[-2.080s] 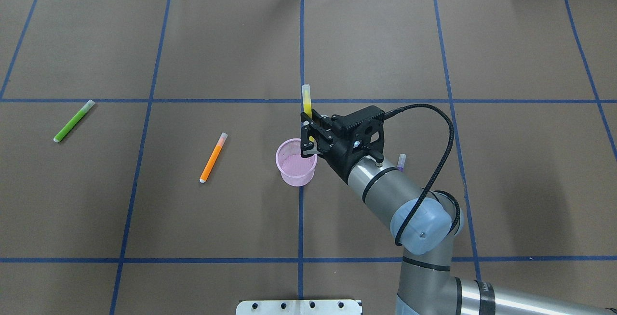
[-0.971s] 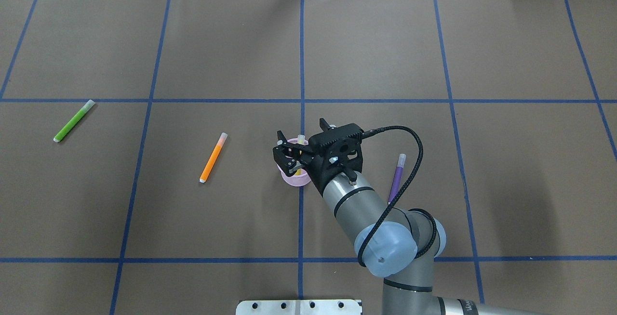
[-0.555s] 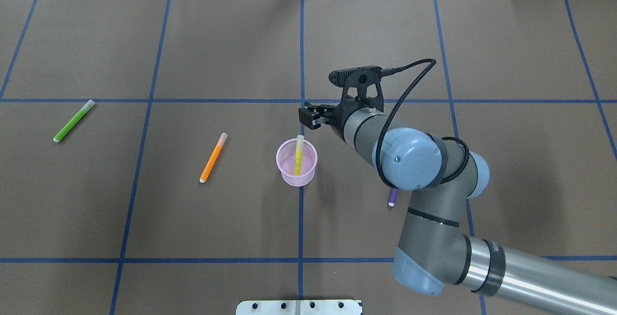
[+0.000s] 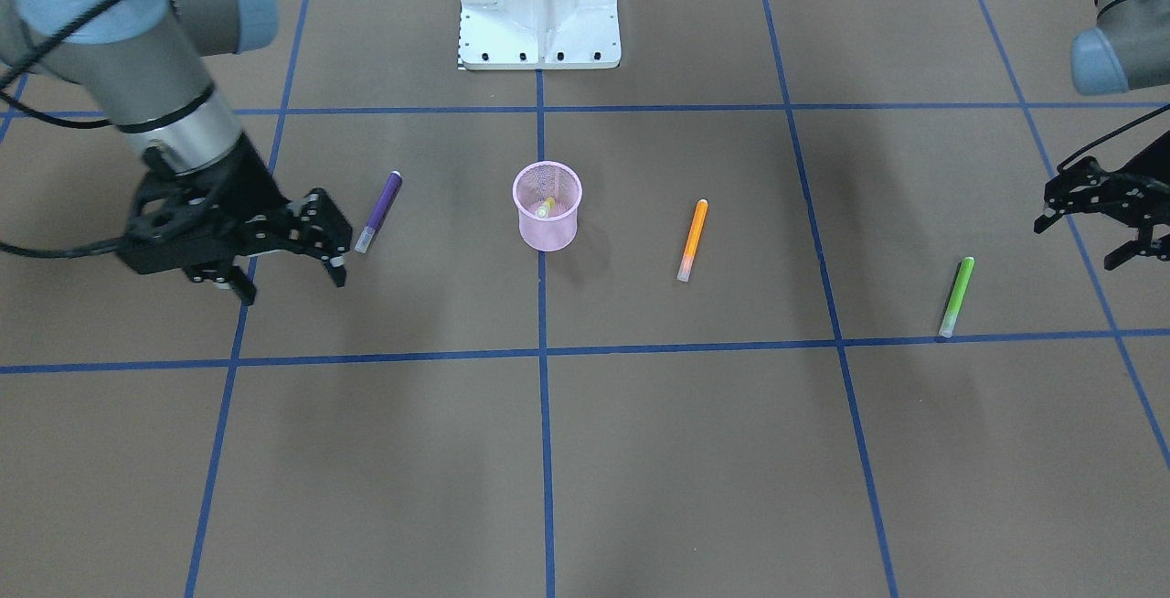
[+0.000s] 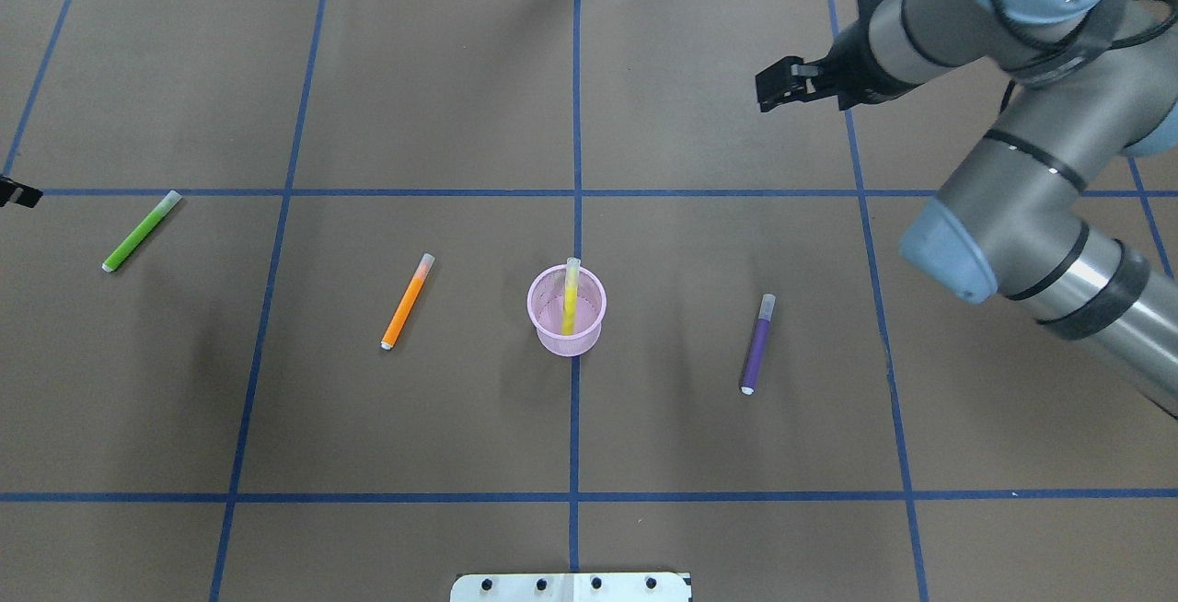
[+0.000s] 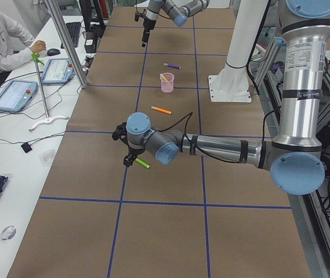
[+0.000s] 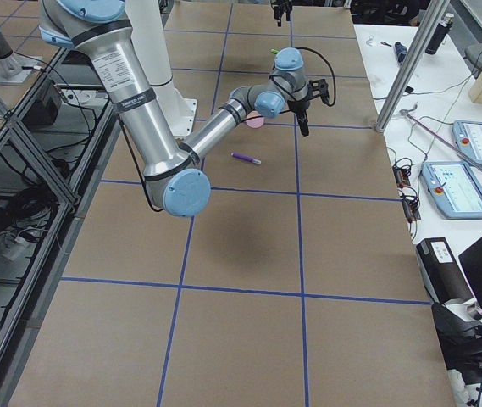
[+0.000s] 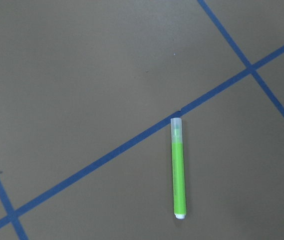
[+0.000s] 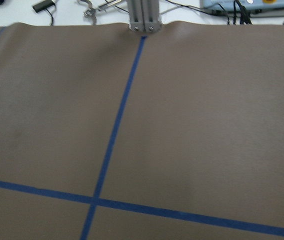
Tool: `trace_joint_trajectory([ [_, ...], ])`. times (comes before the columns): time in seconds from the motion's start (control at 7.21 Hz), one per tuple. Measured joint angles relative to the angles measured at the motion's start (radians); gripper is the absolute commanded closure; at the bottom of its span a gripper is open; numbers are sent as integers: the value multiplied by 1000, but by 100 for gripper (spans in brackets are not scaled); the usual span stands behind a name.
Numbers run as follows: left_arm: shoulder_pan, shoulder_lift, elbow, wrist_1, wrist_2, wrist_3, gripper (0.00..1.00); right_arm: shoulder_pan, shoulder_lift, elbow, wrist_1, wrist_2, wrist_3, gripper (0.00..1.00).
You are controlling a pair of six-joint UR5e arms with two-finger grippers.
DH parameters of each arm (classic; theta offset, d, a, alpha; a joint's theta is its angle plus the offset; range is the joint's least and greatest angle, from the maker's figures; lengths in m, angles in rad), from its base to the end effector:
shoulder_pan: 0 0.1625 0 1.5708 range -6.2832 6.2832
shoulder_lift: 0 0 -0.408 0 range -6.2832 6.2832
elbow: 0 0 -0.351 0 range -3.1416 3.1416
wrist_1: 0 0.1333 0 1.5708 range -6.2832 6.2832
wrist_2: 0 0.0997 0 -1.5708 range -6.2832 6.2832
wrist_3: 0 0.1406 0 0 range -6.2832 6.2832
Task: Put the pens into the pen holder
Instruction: 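Raise the right arm away while the left gripper grasps the green marker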
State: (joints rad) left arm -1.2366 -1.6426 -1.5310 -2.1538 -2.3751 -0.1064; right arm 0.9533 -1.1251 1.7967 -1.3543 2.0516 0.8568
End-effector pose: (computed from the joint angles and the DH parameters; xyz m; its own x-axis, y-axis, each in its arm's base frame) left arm 0.1396 -0.4996 0.5803 0.5444 0.5347 -0.6463 -0.2113 0.8331 0.5112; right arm -0.2977 -0.5371 0.3135 0.6134 -0.1390 0.7774 -0.1501 0.9459 0.2876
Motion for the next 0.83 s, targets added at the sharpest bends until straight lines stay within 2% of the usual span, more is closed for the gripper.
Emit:
trace_joint_trajectory([
  [0.28,74,-87,95,-22,11,-84,0,136,-117,-2,-8,112,-253,0],
  [0.55,149,-130,137,-31,103,-157,1,207,-191,-3,-5,145,-400,0],
  [0.69,188,-148,153,-34,143,-189,7,221,-204,-3,-4,158,-425,0],
  [0.83,218,-160,176,-51,166,-203,29,227,-210,-3,-3,165,-434,0],
])
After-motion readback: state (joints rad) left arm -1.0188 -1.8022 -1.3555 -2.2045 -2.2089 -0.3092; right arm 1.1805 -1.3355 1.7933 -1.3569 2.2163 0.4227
